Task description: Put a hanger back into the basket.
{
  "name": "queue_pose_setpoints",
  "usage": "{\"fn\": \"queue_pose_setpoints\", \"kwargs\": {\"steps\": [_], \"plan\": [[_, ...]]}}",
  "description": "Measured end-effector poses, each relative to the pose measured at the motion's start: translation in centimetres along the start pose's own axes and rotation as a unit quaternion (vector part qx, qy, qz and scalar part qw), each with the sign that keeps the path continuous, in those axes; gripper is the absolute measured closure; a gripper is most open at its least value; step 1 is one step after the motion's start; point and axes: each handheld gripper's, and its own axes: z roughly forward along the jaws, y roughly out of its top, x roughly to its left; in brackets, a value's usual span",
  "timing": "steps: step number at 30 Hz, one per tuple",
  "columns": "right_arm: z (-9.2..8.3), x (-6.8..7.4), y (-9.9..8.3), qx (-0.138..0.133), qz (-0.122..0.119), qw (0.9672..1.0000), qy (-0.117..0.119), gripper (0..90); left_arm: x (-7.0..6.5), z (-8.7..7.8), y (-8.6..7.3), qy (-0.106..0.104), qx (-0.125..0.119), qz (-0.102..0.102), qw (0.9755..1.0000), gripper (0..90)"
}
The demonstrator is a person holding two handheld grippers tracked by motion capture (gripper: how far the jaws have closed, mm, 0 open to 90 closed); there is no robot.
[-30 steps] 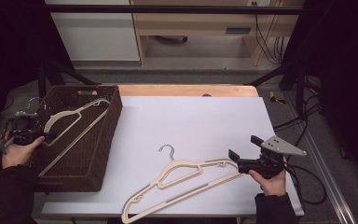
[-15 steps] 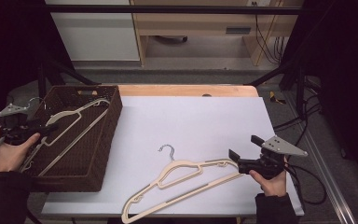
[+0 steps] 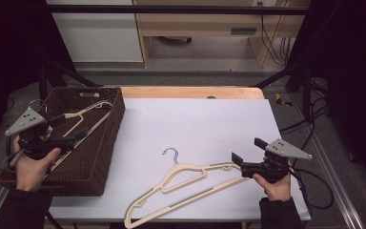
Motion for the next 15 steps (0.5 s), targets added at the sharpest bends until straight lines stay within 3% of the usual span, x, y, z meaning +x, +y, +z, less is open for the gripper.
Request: {"fn": "queue_pose_setpoints", "kwargs": {"steps": [1, 3, 8, 15], "plan": [[0.0, 0.0, 0.0, 0.0, 0.0, 1.0, 0.0, 2.5, 0.0, 0.0, 0.0, 0.0, 0.0, 0.0, 1.0, 6.5], [0.1, 0.3, 0.1, -0.001, -0.001, 1.0, 0.003, 2.3, -1.8, 0.4, -0.5, -0.033, -0.012, -0.004, 0.9994, 6.0], [0.4, 0.7, 0.2, -0.001, -0.001, 1.0, 0.006, 1.8, -4.7, 1.3, -2.0, -0.071, -0.017, -0.004, 0.9973, 6.6], [0.9, 1.0, 0.1, 0.007, 0.003, 0.9999, 0.007, 2.0, -8.2, 2.2, -4.3, -0.114, -0.004, 0.021, 0.9932, 7.2]]}}
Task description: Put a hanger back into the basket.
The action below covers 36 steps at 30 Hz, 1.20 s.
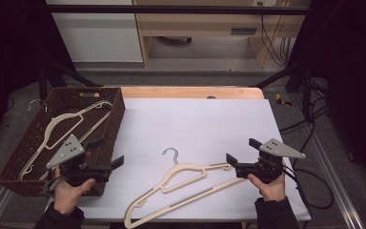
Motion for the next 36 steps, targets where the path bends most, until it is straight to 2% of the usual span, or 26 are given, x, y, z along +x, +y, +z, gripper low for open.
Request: {"fn": "queue_pose_setpoints", "kwargs": {"steps": [3, 10, 11, 12, 18, 25, 29, 33, 34, 36], "plan": [[0.4, 0.3, 0.0, 0.004, -0.001, 1.0, 0.002, 2.3, -1.0, 0.7, -0.8, -0.01, 0.013, 0.011, 0.9998, 7.2], [1.6, 1.5, 0.1, 0.011, -0.003, 0.9998, 0.013, 2.6, -2.0, 2.1, -2.5, -0.036, 0.027, 0.005, 0.999, 7.3], [1.7, 1.7, 0.2, 0.012, -0.003, 0.9998, 0.015, 3.0, -2.1, 2.2, -2.7, -0.038, 0.029, 0.004, 0.9988, 7.3], [1.9, 1.7, 0.2, 0.016, -0.014, 0.9996, 0.018, 3.6, -2.1, 2.3, -3.0, -0.041, 0.031, 0.001, 0.9987, 7.3], [3.5, 3.1, 0.0, 0.038, -0.022, 0.9986, 0.029, 5.7, -2.0, 2.6, -4.6, -0.05, 0.038, -0.011, 0.998, 7.4], [5.6, 4.9, -0.1, 0.063, -0.034, 0.9968, 0.035, 8.1, -2.0, 2.7, -5.6, -0.058, 0.044, -0.004, 0.9973, 7.8], [6.6, 5.9, -0.1, 0.071, -0.031, 0.9962, 0.037, 10.0, -2.1, 2.8, -6.1, -0.059, 0.054, 0.005, 0.9968, 7.8], [7.9, 7.0, 0.0, 0.087, -0.042, 0.9945, 0.039, 13.1, -2.2, 3.0, -6.3, -0.067, 0.056, 0.001, 0.9962, 8.2], [8.3, 7.2, 0.0, 0.091, -0.046, 0.994, 0.039, 14.3, -2.2, 3.0, -6.4, -0.065, 0.058, 0.005, 0.9961, 8.2], [9.1, 7.5, -0.1, 0.1, -0.041, 0.9935, 0.036, 16.3, -2.3, 3.1, -6.4, -0.066, 0.059, 0.002, 0.9961, 8.1]]}}
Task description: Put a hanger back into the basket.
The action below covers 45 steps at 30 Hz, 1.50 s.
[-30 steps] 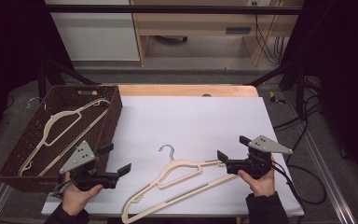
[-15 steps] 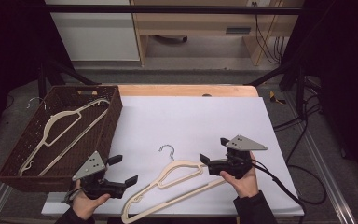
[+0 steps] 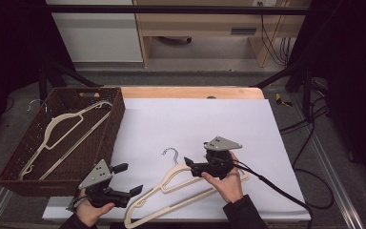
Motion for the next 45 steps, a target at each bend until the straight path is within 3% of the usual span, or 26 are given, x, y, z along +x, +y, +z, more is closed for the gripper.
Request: {"fn": "queue_pose_setpoints", "kwargs": {"steps": [6, 13, 15, 19, 25, 31, 40, 45], "plan": [[2.3, 0.2, 0.3, 0.017, 0.024, 0.9996, -0.005, 22.5, -0.2, 0.5, -0.2, -0.004, 0.011, 0.002, 0.9999, 8.1], [4.9, 1.0, 0.3, 0.045, 0.023, 0.9987, -0.008, 26.5, -0.1, 1.0, -0.6, -0.003, 0.021, -0.003, 0.9998, 8.1], [5.7, 1.2, 0.1, 0.054, 0.017, 0.9983, -0.011, 29.1, -0.2, 1.1, -0.7, -0.004, 0.023, -0.003, 0.9997, 8.1], [7.1, 1.5, -0.3, 0.071, 0.033, 0.9969, 0.004, 36.9, -0.2, 1.4, -0.8, -0.004, 0.028, -0.003, 0.9996, 8.1], [8.9, 1.4, -1.5, 0.101, 0.037, 0.9942, -0.003, 47.1, -0.1, 1.9, -1.1, -0.003, 0.035, -0.008, 0.9994, 8.1], [9.8, 1.4, -2.2, 0.121, 0.04, 0.9918, -0.009, 55.5, -0.1, 2.0, -1.2, -0.004, 0.038, -0.009, 0.9992, 8.1], [10.7, 1.4, -3.0, 0.128, 0.036, 0.991, -0.012, 65.7, -0.1, 2.1, -1.2, -0.005, 0.043, -0.009, 0.999, 8.2], [10.7, 1.6, -3.1, 0.124, 0.041, 0.9914, -0.007, 78.7, -0.1, 2.2, -1.2, -0.006, 0.044, -0.009, 0.999, 8.2]]}}
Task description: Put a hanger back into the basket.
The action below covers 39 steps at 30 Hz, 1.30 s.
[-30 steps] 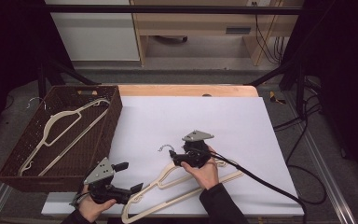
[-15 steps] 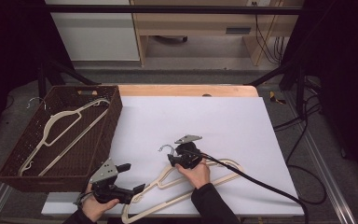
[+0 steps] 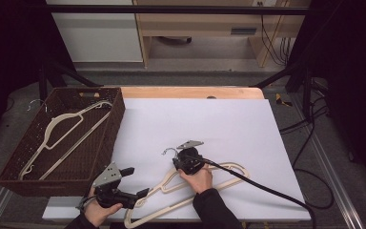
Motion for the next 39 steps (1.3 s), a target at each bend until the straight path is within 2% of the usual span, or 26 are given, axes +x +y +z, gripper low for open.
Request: {"fn": "queue_pose_setpoints", "kwargs": {"steps": [4, 5, 7, 15, 21, 29, 33, 36, 39], "plan": [[-0.1, 0.1, 0.1, 0.01, 0.02, 0.9997, 0.001, 81.9, 0.0, 0.0, 0.0, 0.0, 0.0, 0.0, 1.0, 8.2], [-0.1, -0.1, 0.1, 0.009, 0.016, 0.9998, 0.003, 83.0, 0.0, 0.0, 0.0, 0.0, 0.001, 0.0, 1.0, 8.2], [-0.2, 0.0, 0.2, 0.015, 0.023, 0.9996, -0.003, 86.2, 0.0, 0.0, 0.0, 0.0, 0.002, 0.0, 1.0, 8.2], [-0.4, -0.1, 0.3, 0.019, 0.041, 0.999, -0.002, 87.6, 0.0, 0.1, -0.1, 0.0, 0.003, -0.001, 1.0, 8.2], [-0.7, 0.1, 0.3, 0.008, 0.044, 0.999, -0.007, 88.2, 0.0, 0.2, 0.0, -0.001, 0.003, 0.0, 1.0, 8.2], [-1.7, 0.4, 0.6, -0.009, 0.049, 0.9988, 0.001, 89.0, -0.1, 0.6, 0.6, -0.005, 0.006, 0.001, 1.0, 8.8], [-2.5, 0.7, 0.7, -0.022, 0.042, 0.9988, 0.004, 89.3, -0.3, 1.6, 1.3, -0.014, 0.022, -0.004, 0.9997, 10.9], [-3.1, 0.8, 0.9, -0.032, 0.036, 0.9988, 0.004, 89.3, -0.5, 3.2, 1.9, -0.025, 0.044, -0.007, 0.9987, 13.2], [-3.6, 0.9, 0.9, -0.036, 0.03, 0.9989, 0.008, 89.3, -0.6, 3.8, 2.3, -0.027, 0.049, -0.005, 0.9984, 15.1]]}}
